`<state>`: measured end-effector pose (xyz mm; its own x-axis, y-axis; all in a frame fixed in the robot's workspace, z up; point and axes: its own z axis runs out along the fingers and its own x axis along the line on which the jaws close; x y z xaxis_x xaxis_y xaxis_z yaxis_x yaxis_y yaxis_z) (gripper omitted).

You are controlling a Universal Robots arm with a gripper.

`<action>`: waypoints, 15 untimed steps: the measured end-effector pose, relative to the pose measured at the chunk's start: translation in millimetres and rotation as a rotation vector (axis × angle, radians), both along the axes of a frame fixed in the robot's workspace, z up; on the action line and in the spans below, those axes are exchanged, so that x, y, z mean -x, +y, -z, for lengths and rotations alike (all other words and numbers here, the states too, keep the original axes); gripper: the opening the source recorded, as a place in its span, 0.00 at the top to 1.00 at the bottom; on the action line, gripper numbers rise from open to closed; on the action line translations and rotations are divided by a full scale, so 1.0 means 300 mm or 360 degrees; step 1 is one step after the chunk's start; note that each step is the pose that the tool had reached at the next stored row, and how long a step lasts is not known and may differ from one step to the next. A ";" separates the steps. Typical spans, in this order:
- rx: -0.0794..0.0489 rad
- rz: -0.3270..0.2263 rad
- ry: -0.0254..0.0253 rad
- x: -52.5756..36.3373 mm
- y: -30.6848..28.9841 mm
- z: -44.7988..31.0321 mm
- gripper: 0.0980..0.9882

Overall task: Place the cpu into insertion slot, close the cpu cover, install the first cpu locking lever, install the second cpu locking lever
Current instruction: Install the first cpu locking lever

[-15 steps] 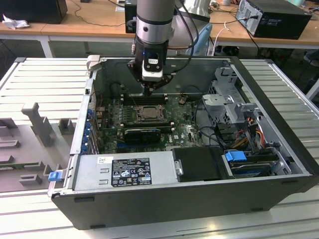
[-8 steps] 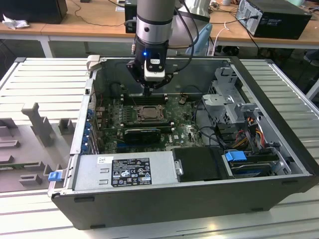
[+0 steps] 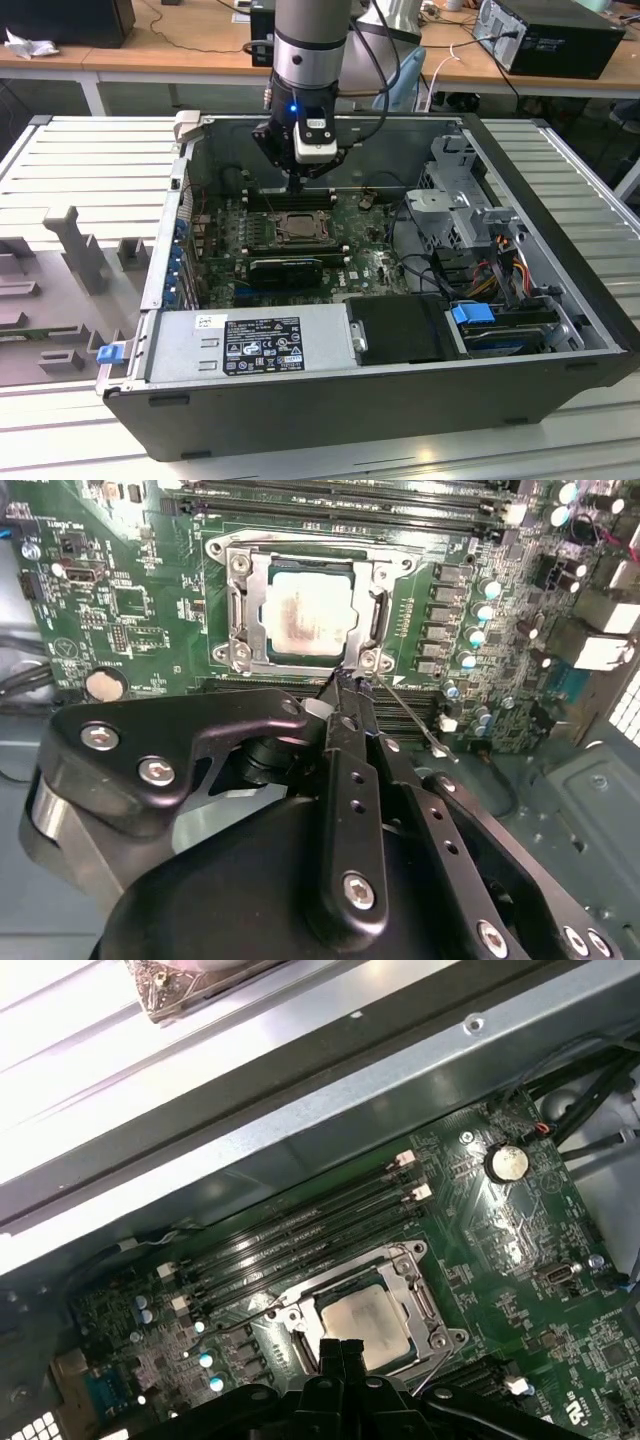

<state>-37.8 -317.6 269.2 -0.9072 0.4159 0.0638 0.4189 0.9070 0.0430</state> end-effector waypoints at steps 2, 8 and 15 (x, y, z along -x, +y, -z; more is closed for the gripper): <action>0.0000 -0.0032 0.00000 0.000 0.000 0.000 0.99; 0.0000 -0.0197 -0.00171 0.000 0.000 0.004 0.99; 0.0003 -0.0273 -0.00849 0.000 0.000 0.008 0.99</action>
<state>-37.8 -317.7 266.8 -0.9670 0.2546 0.0130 0.2549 0.9652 0.0591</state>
